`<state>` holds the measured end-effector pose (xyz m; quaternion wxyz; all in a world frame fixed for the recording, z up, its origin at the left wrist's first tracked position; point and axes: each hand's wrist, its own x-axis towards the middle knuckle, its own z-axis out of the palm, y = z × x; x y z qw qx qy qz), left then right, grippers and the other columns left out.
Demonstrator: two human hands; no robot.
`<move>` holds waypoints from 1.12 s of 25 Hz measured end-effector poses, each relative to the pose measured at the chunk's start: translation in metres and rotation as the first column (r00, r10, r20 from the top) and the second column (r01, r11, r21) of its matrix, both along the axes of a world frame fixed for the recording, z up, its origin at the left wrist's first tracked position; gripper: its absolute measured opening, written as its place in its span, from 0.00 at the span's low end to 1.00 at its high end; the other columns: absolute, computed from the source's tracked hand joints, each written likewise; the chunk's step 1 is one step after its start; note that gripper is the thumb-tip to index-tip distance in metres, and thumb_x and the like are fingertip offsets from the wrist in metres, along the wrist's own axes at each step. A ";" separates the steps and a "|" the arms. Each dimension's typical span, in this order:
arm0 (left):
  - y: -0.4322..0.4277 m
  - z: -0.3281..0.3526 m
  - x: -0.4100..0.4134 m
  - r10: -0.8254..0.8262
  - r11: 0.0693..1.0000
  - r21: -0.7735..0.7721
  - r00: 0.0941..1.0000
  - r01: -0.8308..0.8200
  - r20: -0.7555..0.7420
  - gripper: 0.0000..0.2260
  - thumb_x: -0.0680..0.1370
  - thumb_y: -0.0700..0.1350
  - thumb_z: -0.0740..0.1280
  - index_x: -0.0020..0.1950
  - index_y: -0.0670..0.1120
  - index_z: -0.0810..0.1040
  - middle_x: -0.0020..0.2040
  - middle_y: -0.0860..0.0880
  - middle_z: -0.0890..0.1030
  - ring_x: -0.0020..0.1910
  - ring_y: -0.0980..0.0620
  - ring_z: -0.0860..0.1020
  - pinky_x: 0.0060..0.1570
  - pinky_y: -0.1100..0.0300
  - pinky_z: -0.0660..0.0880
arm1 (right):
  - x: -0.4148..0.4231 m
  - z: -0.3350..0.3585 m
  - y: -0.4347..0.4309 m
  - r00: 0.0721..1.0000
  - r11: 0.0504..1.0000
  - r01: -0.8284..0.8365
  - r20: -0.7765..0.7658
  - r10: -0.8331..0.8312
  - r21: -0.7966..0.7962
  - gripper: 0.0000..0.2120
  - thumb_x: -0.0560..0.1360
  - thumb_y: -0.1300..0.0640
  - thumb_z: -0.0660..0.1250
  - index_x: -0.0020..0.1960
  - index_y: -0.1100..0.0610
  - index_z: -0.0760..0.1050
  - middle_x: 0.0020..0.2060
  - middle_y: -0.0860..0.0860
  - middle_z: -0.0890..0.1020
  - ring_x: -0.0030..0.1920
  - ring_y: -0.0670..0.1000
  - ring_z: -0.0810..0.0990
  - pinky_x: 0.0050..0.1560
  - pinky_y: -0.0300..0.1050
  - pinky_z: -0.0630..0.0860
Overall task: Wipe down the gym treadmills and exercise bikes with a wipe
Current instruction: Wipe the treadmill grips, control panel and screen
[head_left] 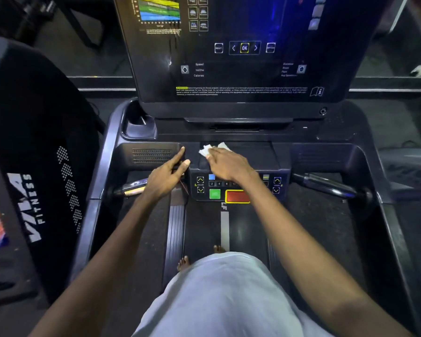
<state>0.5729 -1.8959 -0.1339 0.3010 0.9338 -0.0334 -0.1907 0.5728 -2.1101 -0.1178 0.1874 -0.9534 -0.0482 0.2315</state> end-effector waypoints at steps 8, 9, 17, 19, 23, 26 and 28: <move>-0.001 -0.001 -0.004 -0.027 0.996 0.082 0.999 0.025 0.030 0.23 0.77 0.72 0.48 0.72 0.76 0.51 0.66 0.44 0.78 0.67 0.39 0.73 0.63 0.45 0.69 | -0.033 0.003 -0.092 0.963 0.927 0.264 0.027 -0.267 -0.268 0.27 0.83 0.48 0.47 0.77 0.61 0.59 0.77 0.56 0.62 0.75 0.57 0.62 0.75 0.54 0.57; 0.000 -0.001 -0.004 -0.029 0.996 0.083 0.999 0.026 0.029 0.23 0.77 0.72 0.47 0.72 0.76 0.51 0.66 0.44 0.78 0.67 0.39 0.73 0.62 0.46 0.69 | -0.036 0.004 -0.093 0.955 0.916 0.293 0.041 -0.293 -0.275 0.27 0.84 0.47 0.47 0.77 0.62 0.58 0.77 0.56 0.60 0.76 0.57 0.60 0.76 0.54 0.55; 0.008 -0.014 0.002 -0.027 1.000 -0.010 0.999 0.027 0.017 0.24 0.74 0.75 0.50 0.71 0.77 0.54 0.66 0.47 0.79 0.64 0.43 0.77 0.66 0.47 0.71 | -0.028 0.010 -0.095 0.920 0.883 0.385 0.037 -0.390 -0.269 0.29 0.83 0.48 0.48 0.78 0.65 0.54 0.78 0.60 0.57 0.77 0.59 0.58 0.76 0.52 0.56; 0.015 -0.018 0.005 -0.018 0.997 -0.078 1.000 0.017 -0.006 0.25 0.73 0.76 0.52 0.71 0.76 0.58 0.64 0.48 0.80 0.61 0.47 0.79 0.66 0.48 0.72 | -0.030 0.013 -0.078 0.926 0.892 0.374 0.046 -0.375 -0.254 0.27 0.83 0.49 0.48 0.75 0.66 0.61 0.74 0.61 0.66 0.72 0.61 0.66 0.71 0.52 0.62; 0.037 -0.023 0.001 -0.077 0.996 -0.047 0.997 0.077 0.013 0.23 0.81 0.61 0.58 0.74 0.53 0.70 0.67 0.47 0.77 0.65 0.48 0.75 0.66 0.55 0.69 | -0.042 0.016 -0.035 0.944 0.929 0.324 0.122 -0.306 -0.178 0.24 0.83 0.50 0.49 0.72 0.64 0.66 0.70 0.59 0.71 0.69 0.60 0.70 0.66 0.52 0.67; 0.061 -0.023 -0.005 -0.118 0.993 -0.018 0.993 0.119 0.020 0.20 0.83 0.56 0.58 0.72 0.50 0.72 0.68 0.47 0.76 0.67 0.47 0.74 0.66 0.54 0.67 | -0.054 0.022 0.010 0.954 0.974 0.218 0.224 -0.197 -0.070 0.21 0.83 0.53 0.52 0.71 0.62 0.68 0.70 0.57 0.72 0.69 0.58 0.71 0.66 0.49 0.68; 0.077 -0.024 -0.009 -0.124 0.992 0.032 0.992 0.123 0.029 0.20 0.83 0.55 0.58 0.72 0.49 0.72 0.68 0.46 0.76 0.67 0.46 0.73 0.67 0.53 0.67 | -0.059 0.023 0.043 0.939 0.990 0.138 0.316 -0.132 0.005 0.20 0.82 0.55 0.56 0.71 0.59 0.69 0.69 0.55 0.74 0.67 0.57 0.74 0.65 0.48 0.70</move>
